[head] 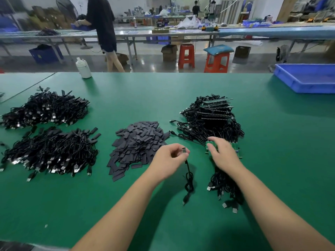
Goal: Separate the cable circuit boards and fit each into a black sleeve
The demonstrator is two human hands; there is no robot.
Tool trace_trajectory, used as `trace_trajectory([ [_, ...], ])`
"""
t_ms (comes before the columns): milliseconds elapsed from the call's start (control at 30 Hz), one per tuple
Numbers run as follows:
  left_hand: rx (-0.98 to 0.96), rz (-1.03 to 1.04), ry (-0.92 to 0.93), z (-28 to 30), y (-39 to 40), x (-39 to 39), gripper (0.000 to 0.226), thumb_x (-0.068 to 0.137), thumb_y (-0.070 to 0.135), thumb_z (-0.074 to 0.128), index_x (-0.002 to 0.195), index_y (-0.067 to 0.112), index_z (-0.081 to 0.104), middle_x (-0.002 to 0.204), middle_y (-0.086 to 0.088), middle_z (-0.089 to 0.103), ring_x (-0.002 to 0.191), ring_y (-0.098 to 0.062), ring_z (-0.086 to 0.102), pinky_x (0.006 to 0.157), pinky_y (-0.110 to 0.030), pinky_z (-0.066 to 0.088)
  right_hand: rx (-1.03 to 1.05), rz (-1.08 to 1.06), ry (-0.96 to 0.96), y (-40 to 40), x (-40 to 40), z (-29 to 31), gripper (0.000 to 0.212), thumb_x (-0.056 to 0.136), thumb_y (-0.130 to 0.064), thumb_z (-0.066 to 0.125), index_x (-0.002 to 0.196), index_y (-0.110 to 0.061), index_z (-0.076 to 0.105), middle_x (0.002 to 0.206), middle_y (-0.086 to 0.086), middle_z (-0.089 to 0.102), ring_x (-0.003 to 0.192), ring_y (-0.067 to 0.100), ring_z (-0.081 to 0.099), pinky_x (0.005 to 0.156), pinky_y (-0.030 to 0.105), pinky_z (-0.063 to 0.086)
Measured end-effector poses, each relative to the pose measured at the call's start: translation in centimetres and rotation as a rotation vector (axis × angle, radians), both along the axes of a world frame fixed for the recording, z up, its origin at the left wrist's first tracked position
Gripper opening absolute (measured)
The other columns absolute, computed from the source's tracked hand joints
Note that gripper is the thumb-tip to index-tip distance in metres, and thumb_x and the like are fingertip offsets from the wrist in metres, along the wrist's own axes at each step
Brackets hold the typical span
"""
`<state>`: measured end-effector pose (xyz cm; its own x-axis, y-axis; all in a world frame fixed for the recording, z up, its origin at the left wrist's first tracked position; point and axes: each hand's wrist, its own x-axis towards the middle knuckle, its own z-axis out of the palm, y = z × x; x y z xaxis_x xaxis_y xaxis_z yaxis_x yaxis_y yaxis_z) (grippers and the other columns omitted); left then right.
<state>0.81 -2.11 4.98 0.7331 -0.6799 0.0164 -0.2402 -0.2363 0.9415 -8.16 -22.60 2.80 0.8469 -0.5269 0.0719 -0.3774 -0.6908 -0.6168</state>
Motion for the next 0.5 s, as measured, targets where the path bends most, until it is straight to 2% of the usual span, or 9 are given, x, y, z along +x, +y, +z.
trace_trajectory([
  [33, -0.014, 0.012, -0.019, 0.3, -0.2, -0.1, 0.011, 0.088, 0.024, 0.066, 0.081, 0.030, 0.071, 0.065, 0.010, 0.059, 0.061, -0.009, 0.049, 0.062, -0.029, 0.047, 0.229, 0.037, -0.042, 1.6, 0.3, 0.6, 0.037, 0.106, -0.037, 0.039, 0.131, -0.019, 0.058, 0.126, -0.004, 0.065, 0.123, 0.016, 0.056, 0.099, 0.029, 0.045],
  [100, -0.041, 0.051, -0.025, 0.6, -0.5, 0.0, 0.010, 0.088, 0.018, 0.066, 0.084, 0.025, 0.071, 0.065, 0.008, 0.059, 0.061, -0.011, 0.052, 0.061, -0.027, 0.048, 0.772, 0.122, -0.076, 4.7, 0.8, 1.6, 0.045, 0.107, -0.043, 0.031, 0.122, -0.016, 0.063, 0.098, -0.007, 0.075, 0.094, 0.010, 0.071, 0.077, 0.019, 0.053],
  [133, -0.061, 0.078, -0.009, 0.6, -0.5, 0.1, 0.010, 0.088, 0.015, 0.066, 0.084, 0.022, 0.071, 0.065, 0.006, 0.062, 0.061, -0.011, 0.055, 0.058, -0.023, 0.049, 0.955, 0.156, -0.091, 6.0, 1.0, 1.8, 0.046, 0.107, -0.043, 0.032, 0.120, -0.014, 0.065, 0.090, -0.004, 0.076, 0.082, 0.011, 0.072, 0.068, 0.018, 0.053],
  [167, -0.082, 0.109, 0.019, 0.7, -0.4, 0.2, 0.008, 0.089, 0.012, 0.066, 0.084, 0.017, 0.070, 0.063, 0.006, 0.063, 0.059, -0.009, 0.058, 0.056, -0.020, 0.048, 1.053, 0.182, -0.115, 7.0, 1.1, 1.8, 0.044, 0.107, -0.040, 0.036, 0.119, -0.011, 0.066, 0.092, 0.002, 0.076, 0.076, 0.015, 0.072, 0.063, 0.020, 0.053],
  [200, -0.106, 0.141, 0.056, 0.6, -0.2, 0.4, 0.007, 0.089, 0.010, 0.066, 0.084, 0.014, 0.070, 0.062, 0.007, 0.064, 0.058, -0.007, 0.060, 0.054, -0.017, 0.047, 1.082, 0.192, -0.143, 7.9, 1.3, 1.7, 0.038, 0.106, -0.035, 0.042, 0.116, -0.009, 0.068, 0.097, 0.007, 0.076, 0.071, 0.018, 0.071, 0.060, 0.022, 0.053],
  [267, -0.145, 0.193, 0.133, 0.4, 0.4, 1.0, 0.006, 0.089, 0.008, 0.065, 0.085, 0.011, 0.069, 0.064, 0.004, 0.066, 0.060, -0.008, 0.063, 0.051, -0.015, 0.045, 1.022, 0.166, -0.186, 9.1, 1.6, 1.4, 0.024, 0.102, -0.024, 0.052, 0.108, -0.009, 0.070, 0.099, 0.007, 0.075, 0.058, 0.014, 0.063, 0.052, 0.021, 0.047],
  [333, -0.098, 0.210, 0.147, -0.3, 1.1, 1.7, 0.005, 0.088, 0.014, 0.067, 0.084, 0.014, 0.071, 0.071, 0.000, 0.067, 0.067, -0.013, 0.061, 0.059, -0.022, 0.046, 0.993, 0.103, -0.215, 10.0, 2.1, 0.5, 0.015, 0.099, -0.017, 0.058, 0.098, -0.010, 0.072, 0.090, 0.004, 0.075, 0.049, 0.008, 0.050, 0.044, 0.019, 0.040],
  [433, -0.075, 0.197, 0.261, -1.5, 2.4, 2.9, 0.011, 0.088, 0.024, 0.069, 0.086, 0.014, 0.074, 0.066, 0.007, 0.063, 0.070, -0.015, 0.053, 0.070, -0.035, 0.049, 1.079, 0.029, -0.234, 10.9, 2.5, -0.6, 0.011, 0.095, -0.012, 0.062, 0.094, -0.006, 0.071, 0.079, 0.001, 0.072, 0.046, 0.006, 0.042, 0.039, 0.018, 0.033],
  [500, -0.051, 0.252, 0.249, -2.7, 3.7, 4.1, 0.011, 0.090, 0.027, 0.068, 0.087, 0.018, 0.075, 0.067, 0.013, 0.066, 0.071, -0.013, 0.059, 0.070, -0.028, 0.053, 1.142, 0.001, -0.187, 11.4, 2.5, -1.3, 0.012, 0.094, -0.012, 0.064, 0.097, -0.002, 0.071, 0.077, 0.001, 0.072, 0.045, 0.006, 0.041, 0.039, 0.019, 0.032],
])
